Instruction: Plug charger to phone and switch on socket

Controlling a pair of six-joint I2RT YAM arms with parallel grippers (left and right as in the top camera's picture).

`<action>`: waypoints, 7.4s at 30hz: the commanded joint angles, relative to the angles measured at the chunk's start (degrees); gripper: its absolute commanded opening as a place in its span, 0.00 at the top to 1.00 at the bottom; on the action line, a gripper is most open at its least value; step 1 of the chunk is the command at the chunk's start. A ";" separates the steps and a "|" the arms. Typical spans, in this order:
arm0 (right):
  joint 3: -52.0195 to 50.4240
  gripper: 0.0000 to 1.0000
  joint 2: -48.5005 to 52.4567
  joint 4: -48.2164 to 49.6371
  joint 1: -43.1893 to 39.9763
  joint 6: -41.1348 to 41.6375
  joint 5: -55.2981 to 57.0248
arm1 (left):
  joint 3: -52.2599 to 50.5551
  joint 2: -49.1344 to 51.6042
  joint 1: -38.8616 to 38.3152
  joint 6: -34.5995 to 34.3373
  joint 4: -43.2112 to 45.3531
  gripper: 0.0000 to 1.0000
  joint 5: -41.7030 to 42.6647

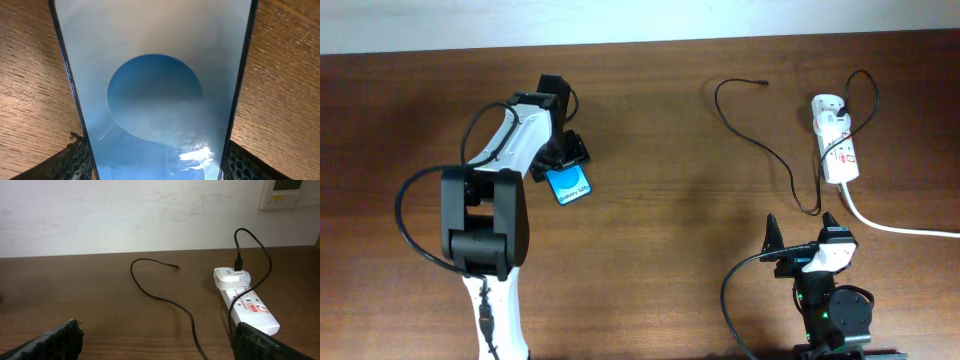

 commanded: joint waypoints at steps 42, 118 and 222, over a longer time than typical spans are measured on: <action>-0.35 0.01 -0.33 -0.28 0.37 -0.24 -0.31 | 20.55 4.52 -6.32 11.58 -38.49 0.44 29.57; -0.35 0.01 -0.22 -0.28 0.37 -0.24 -0.33 | 22.84 4.44 -4.90 14.58 -29.77 0.41 36.54; 45.42 0.96 83.06 24.92 29.16 79.65 -13.92 | -44.74 -42.16 7.98 -53.27 45.57 0.05 55.43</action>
